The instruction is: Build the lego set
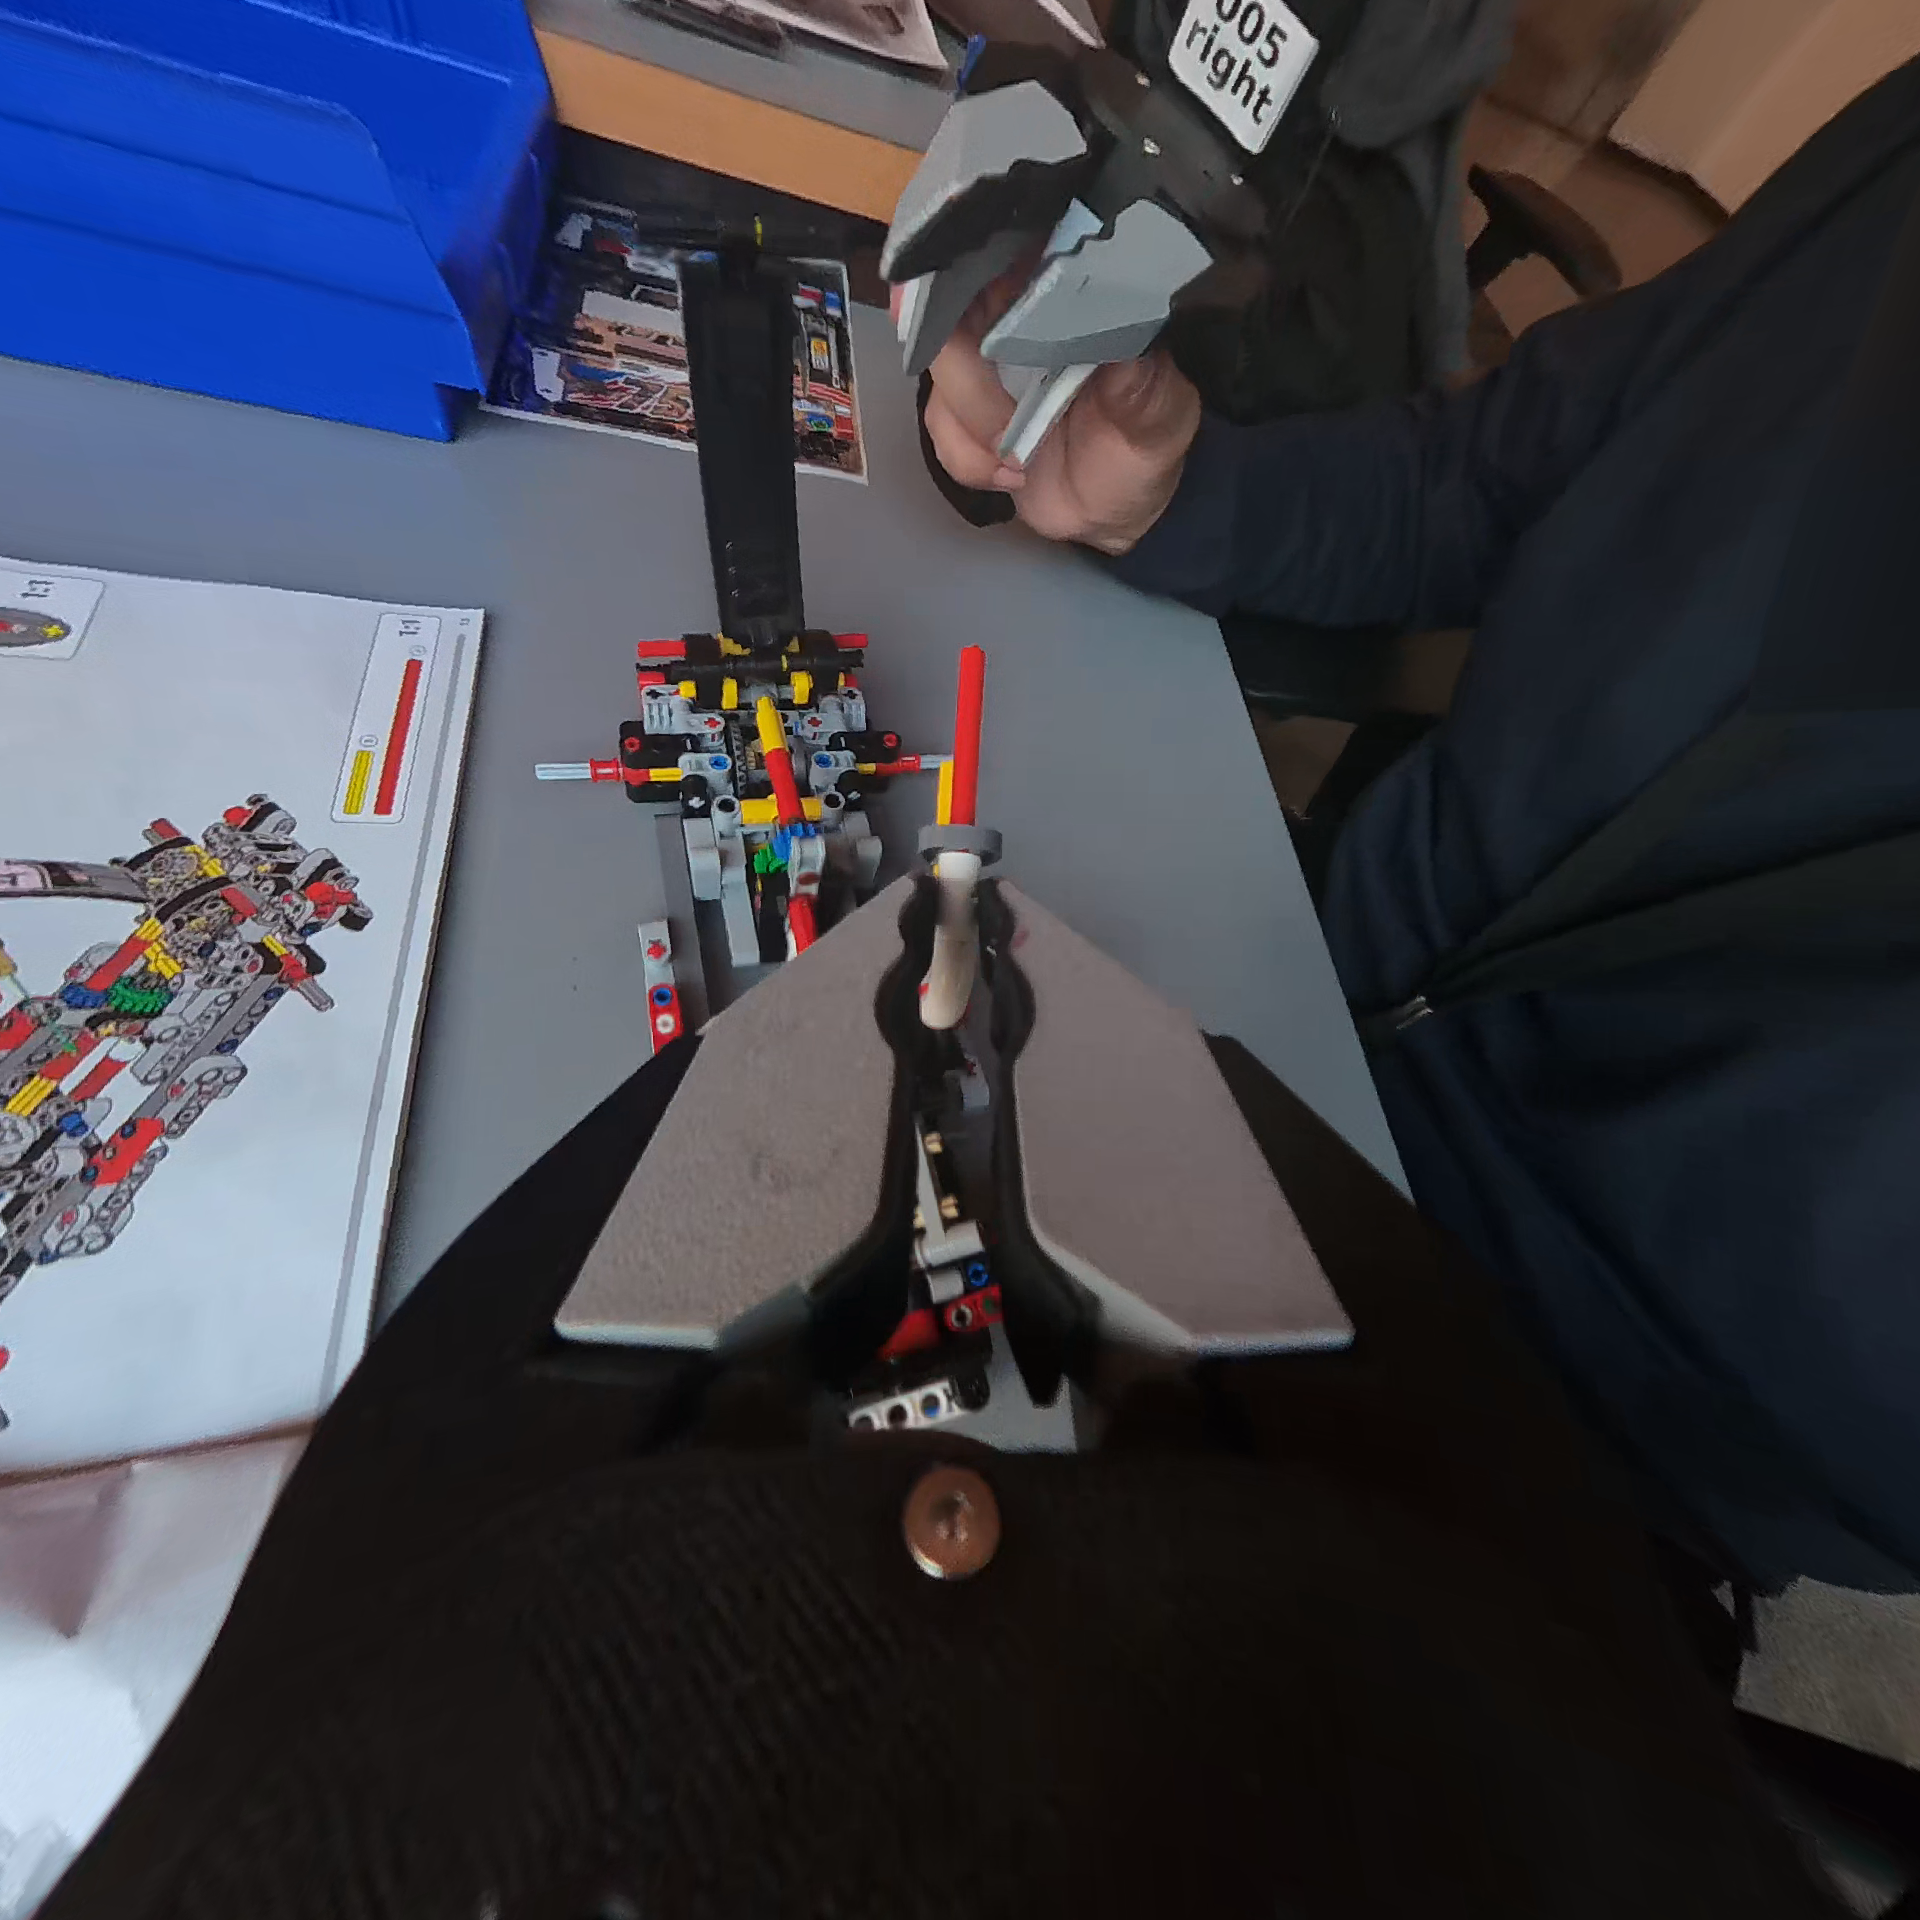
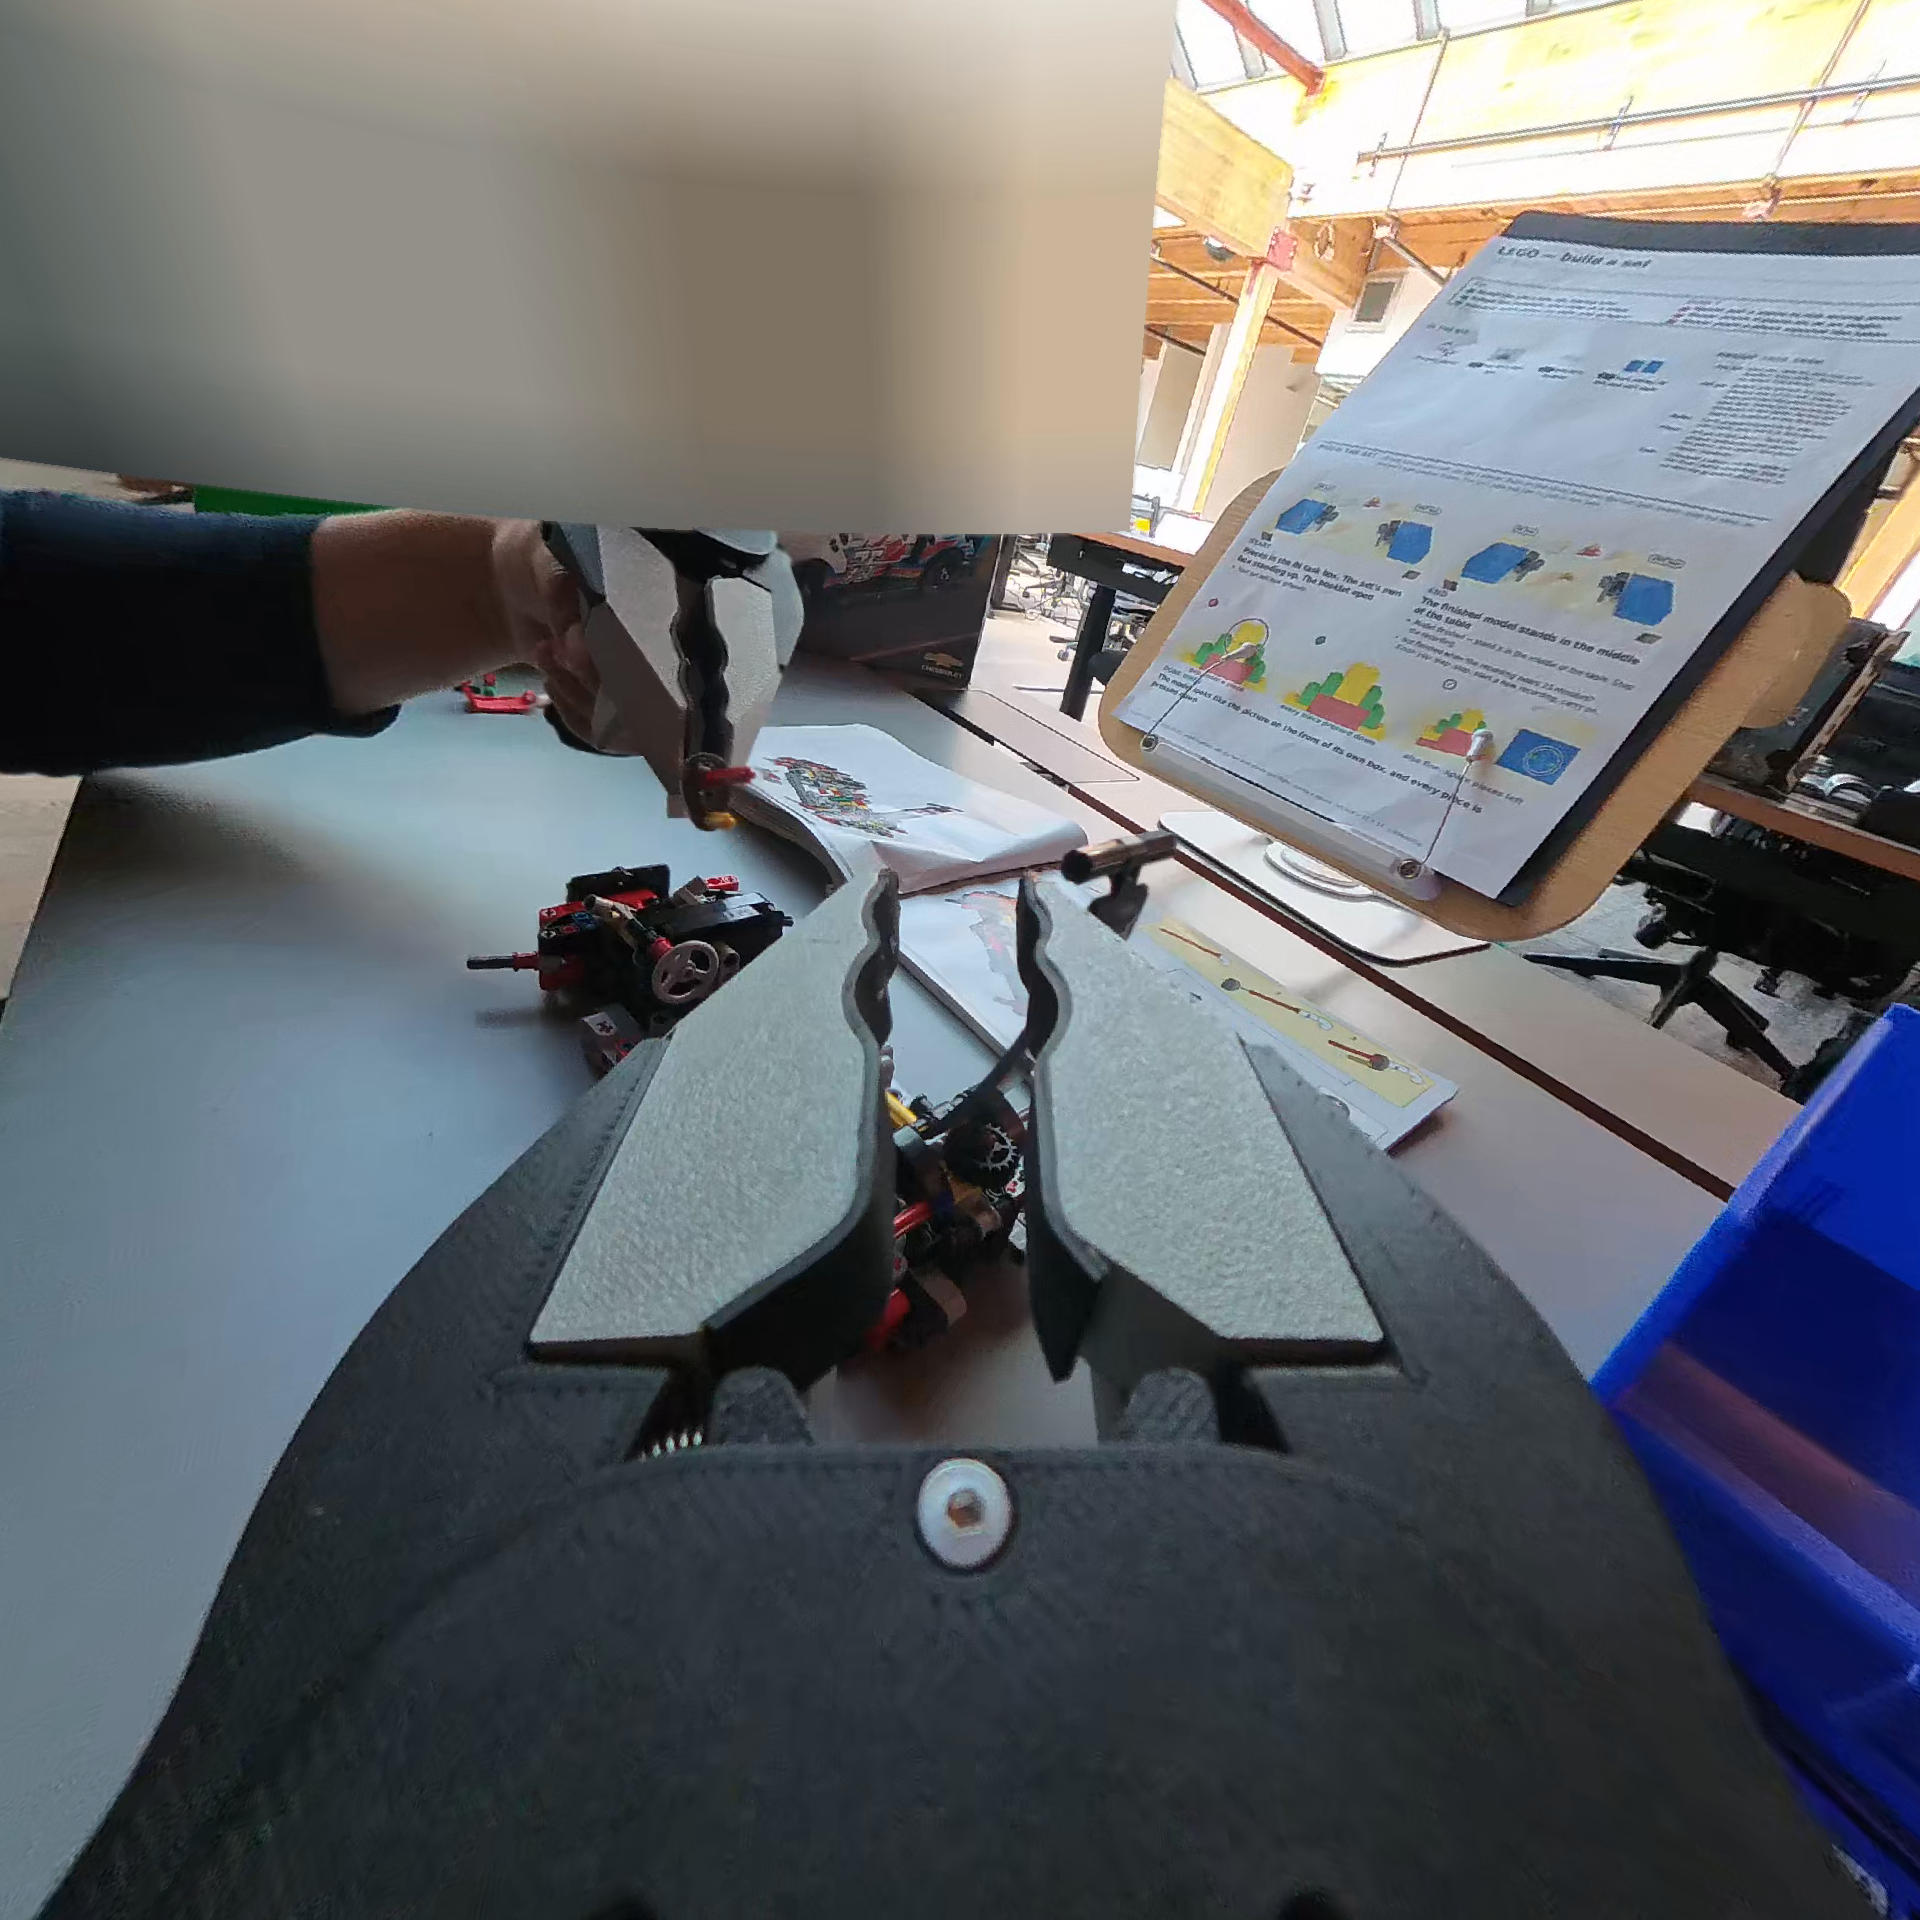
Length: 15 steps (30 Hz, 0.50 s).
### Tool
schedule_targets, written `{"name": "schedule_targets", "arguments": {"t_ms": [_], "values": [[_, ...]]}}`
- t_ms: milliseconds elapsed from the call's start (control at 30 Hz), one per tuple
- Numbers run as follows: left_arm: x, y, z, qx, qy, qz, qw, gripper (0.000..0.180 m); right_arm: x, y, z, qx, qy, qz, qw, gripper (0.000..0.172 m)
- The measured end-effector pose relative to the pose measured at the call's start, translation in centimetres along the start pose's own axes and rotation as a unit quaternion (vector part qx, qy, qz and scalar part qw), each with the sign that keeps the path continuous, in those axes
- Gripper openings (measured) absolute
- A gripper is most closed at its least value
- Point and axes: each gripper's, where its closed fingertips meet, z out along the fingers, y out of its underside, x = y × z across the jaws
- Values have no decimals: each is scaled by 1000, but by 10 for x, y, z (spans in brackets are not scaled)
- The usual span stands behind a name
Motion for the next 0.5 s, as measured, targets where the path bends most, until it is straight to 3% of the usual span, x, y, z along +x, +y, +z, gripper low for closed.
{"name": "schedule_targets", "arguments": {"t_ms": [233, 500], "values": [[-18, 21, -20, 29, -19, -35, 999, 5, 11, 6, 1, -4, 5, 27, 1000, 19], [-46, 2, -7, -72, -9, 38, 997, 5, 9, 13, 4, -18, 7, 14, 1000, 19]]}}
